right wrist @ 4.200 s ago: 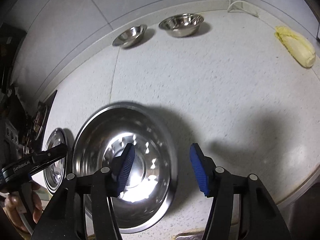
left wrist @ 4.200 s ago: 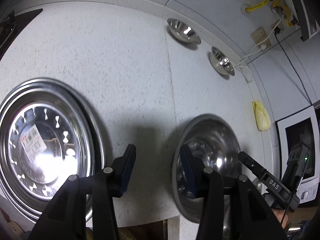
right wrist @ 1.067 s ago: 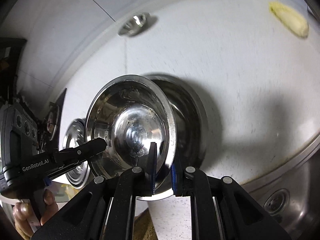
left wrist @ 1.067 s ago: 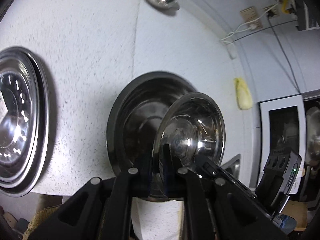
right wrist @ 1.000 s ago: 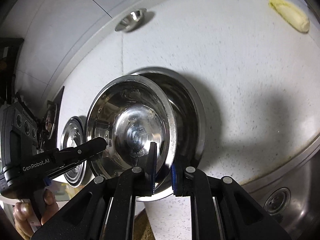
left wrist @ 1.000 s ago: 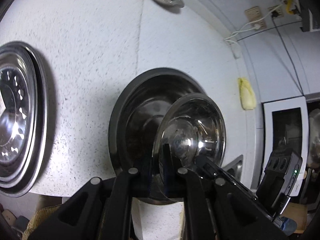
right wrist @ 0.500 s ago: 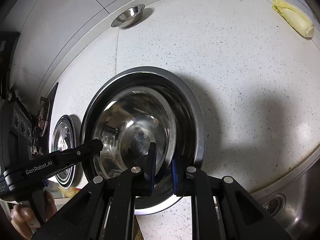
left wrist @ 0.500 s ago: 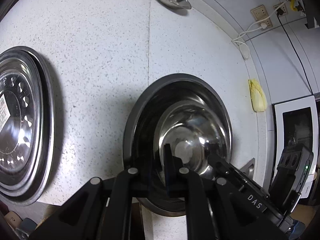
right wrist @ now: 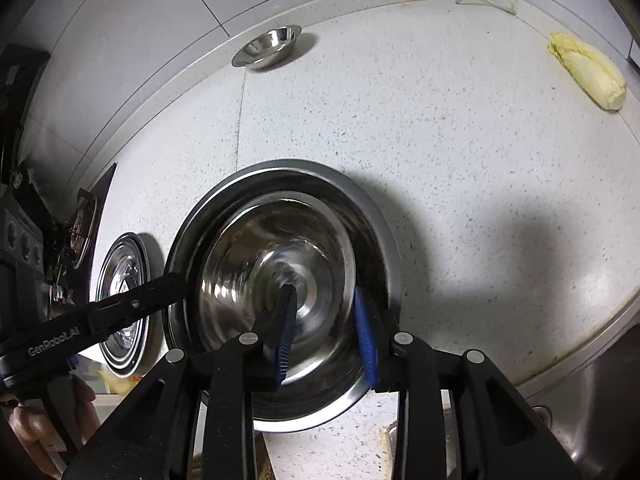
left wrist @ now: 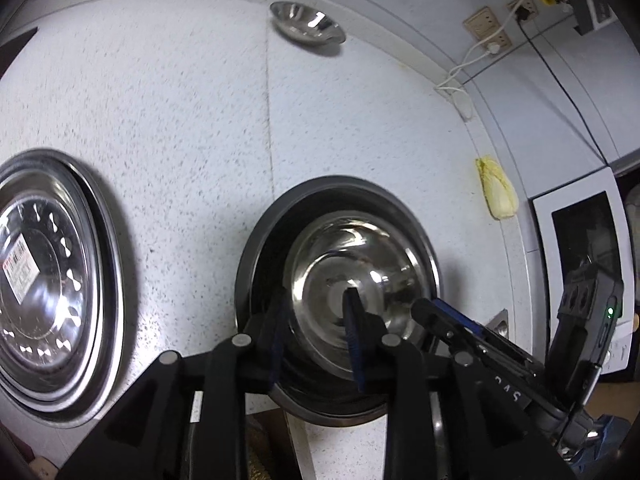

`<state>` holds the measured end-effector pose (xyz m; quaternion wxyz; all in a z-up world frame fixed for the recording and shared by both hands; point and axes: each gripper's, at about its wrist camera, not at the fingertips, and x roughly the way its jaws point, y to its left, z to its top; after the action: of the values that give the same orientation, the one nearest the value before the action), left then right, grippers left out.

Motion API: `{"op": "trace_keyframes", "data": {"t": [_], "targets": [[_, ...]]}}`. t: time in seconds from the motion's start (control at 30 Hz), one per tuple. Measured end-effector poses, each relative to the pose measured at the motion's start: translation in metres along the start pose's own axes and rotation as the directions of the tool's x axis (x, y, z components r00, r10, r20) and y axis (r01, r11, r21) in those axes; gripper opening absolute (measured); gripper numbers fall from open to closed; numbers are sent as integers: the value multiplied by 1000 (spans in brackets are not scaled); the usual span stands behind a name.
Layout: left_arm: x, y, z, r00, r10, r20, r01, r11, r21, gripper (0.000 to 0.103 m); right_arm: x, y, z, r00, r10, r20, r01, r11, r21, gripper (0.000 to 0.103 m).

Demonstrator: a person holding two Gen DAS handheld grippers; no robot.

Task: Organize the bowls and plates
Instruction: 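Lower the medium bowl into the large bowl and open both grippers, then move both grippers to the small steel bowl and close on its rim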

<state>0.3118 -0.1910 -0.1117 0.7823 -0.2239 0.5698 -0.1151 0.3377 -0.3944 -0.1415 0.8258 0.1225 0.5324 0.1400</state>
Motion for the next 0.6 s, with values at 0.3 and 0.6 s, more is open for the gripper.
{"op": "trace_keyframes", "data": {"t": [0.3,0.6], "targets": [[-22,8,30,997,-38,63,39,999,-18,37,-26,-3,20,996,-12,84,13,1000,-8,39],[-16,29,103,996,-30,81,39,992,-120,38,-31,2,77,990,-16,139,16,1000,0,53]]}}
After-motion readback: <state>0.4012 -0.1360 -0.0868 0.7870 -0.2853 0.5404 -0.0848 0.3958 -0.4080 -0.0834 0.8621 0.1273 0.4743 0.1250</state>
